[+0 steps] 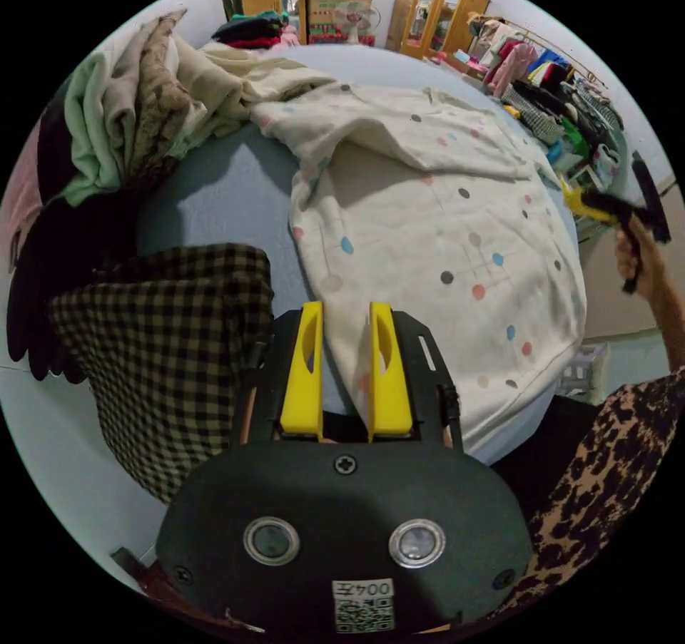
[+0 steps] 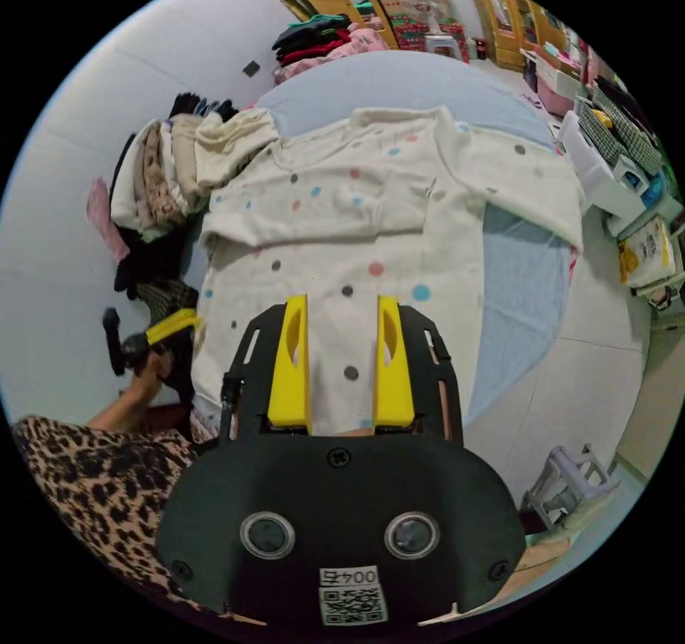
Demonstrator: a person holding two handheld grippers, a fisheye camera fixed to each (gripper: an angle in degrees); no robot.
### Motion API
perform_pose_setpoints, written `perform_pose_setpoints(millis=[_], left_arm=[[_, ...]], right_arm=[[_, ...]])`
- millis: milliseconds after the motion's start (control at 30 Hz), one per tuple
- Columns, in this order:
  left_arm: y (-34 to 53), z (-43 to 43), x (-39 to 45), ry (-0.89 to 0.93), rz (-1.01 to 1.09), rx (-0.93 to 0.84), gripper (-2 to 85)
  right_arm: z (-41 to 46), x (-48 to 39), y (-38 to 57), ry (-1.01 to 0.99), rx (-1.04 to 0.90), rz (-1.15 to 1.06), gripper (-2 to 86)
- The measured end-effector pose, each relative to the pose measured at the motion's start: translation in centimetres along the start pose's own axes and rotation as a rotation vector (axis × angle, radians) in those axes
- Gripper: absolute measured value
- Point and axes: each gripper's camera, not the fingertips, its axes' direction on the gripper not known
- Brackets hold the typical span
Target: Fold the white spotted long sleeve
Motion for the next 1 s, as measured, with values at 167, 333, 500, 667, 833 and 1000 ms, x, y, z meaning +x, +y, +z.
perform_pose_setpoints(millis=[167,333,500,667,833,1000], left_arm=[[-2.9,0.5,1.2,-0.155,0.069,0.111,9.8],[-5.1,3.0,2.2,-0.2,0.099,0.104,9.5],[-5.5,5.3,2.7,-0.246,0.122,0.093,6.6],[-4.3,6.5,0.3,-0.266,0.06,0.067,3.5],[-2.8,7.8,-0.3,-0.208,0.005,0.071,3.1],[-0.8,8.5,-0.4,-0.223,0.001,0.128,3.1]], right_arm=[[4.4,-4.0,2.0,0.178,-0.062,-0.15,13.2],[6.3,-5.3,2.7,0.319,-0.019,-0.131,10.6],[6.9,-5.7,1.4,0.327,-0.075,-0.129,10.7],[6.9,-4.6,1.1,0.292,-0.058,-0.1,9.8],[6.7,-3.4,0.4,0.237,-0.074,-0.097,9.8],[3.8,-0.1,-1.8,0.049,0.072,0.026,9.8]])
